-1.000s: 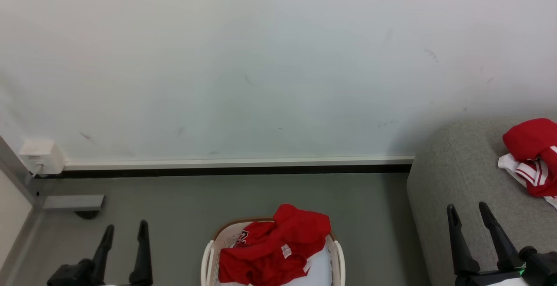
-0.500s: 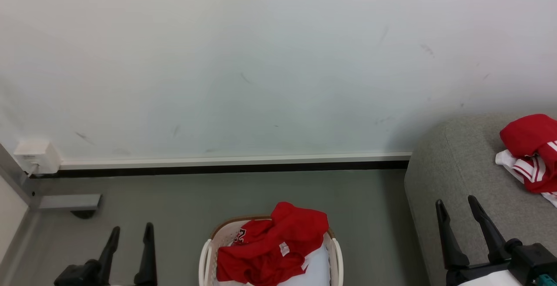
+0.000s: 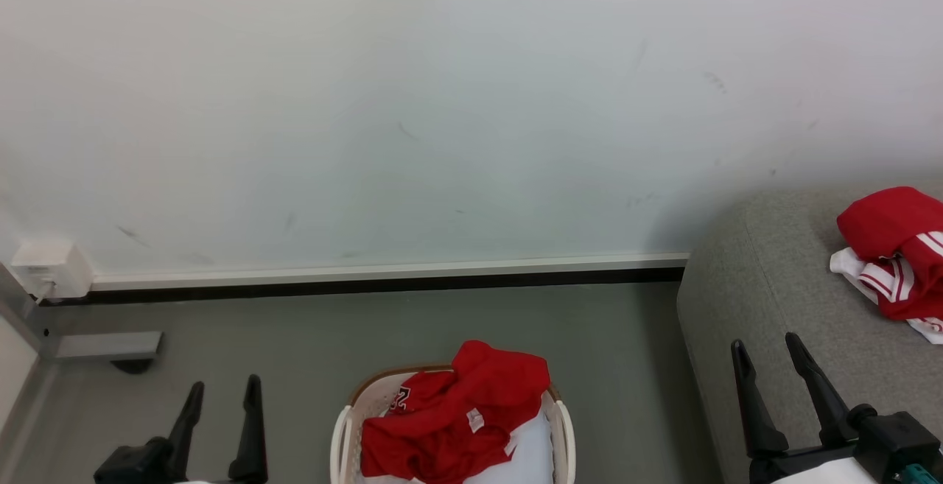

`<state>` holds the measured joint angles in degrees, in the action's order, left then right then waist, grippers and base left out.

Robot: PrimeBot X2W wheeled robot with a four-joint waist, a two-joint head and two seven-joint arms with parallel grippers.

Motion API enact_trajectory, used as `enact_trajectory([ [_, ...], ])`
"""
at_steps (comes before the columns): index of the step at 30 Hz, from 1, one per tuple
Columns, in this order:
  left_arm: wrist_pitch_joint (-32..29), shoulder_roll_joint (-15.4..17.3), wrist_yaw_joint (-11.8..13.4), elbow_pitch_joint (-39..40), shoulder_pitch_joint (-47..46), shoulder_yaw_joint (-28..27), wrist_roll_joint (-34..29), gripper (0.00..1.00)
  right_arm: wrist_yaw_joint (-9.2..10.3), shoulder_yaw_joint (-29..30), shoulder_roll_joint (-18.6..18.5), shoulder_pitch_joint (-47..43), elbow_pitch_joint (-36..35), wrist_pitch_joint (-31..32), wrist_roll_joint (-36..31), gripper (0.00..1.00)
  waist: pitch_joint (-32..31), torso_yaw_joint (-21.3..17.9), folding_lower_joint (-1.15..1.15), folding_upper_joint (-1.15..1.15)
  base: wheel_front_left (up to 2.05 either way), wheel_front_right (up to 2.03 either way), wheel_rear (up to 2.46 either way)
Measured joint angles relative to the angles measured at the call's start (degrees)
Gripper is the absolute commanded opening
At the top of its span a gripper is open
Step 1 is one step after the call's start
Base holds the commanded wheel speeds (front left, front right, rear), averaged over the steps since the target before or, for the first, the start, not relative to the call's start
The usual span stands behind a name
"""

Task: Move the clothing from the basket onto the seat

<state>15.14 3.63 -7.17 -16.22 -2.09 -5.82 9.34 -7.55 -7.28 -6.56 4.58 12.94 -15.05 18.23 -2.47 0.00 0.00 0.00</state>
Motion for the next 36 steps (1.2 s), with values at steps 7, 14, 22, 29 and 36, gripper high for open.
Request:
enact_trajectory([
  [7, 0.0, -0.3, -0.3, -0.2, -1.2, 0.7, -0.4, 1.0, 0.0, -0.7, 0.0, 1.4, 0.0, 0.0, 0.0, 1.0, 1.4, -1.0, 0.0, 0.0, 0.0, 0.0, 0.0],
  [14, 0.0, 0.4, -0.4, -0.1, -3.5, 2.7, 0.2, 1.0, 0.0, -1.5, 0.5, 2.9, -0.5, 0.0, 0.0, 1.0, 4.3, -2.4, 0.0, 0.0, 0.0, 0.0, 0.0],
  [22, 0.0, 2.9, -0.4, -0.1, -8.8, 4.8, 2.1, 1.0, 0.0, -1.4, 1.1, 7.6, -2.4, -0.1, -1.3, 1.0, 10.8, -4.0, 0.01, 0.0, 0.0, 0.0, 0.0],
  [29, 0.0, 5.8, -0.4, -4.3, -14.4, 7.9, 4.9, 1.0, 0.0, -0.7, 2.3, 12.3, -5.5, -0.1, -2.1, 1.0, 17.5, -5.6, 0.01, 0.0, 0.0, 0.0, 0.0],
  [36, 0.0, 8.8, -0.4, -9.8, -22.1, 12.4, 7.5, 1.0, 0.0, 0.2, 3.1, 16.7, -8.0, -0.1, -3.4, 1.0, 25.1, -7.1, 0.02, 0.0, 0.0, 0.0, 0.0],
])
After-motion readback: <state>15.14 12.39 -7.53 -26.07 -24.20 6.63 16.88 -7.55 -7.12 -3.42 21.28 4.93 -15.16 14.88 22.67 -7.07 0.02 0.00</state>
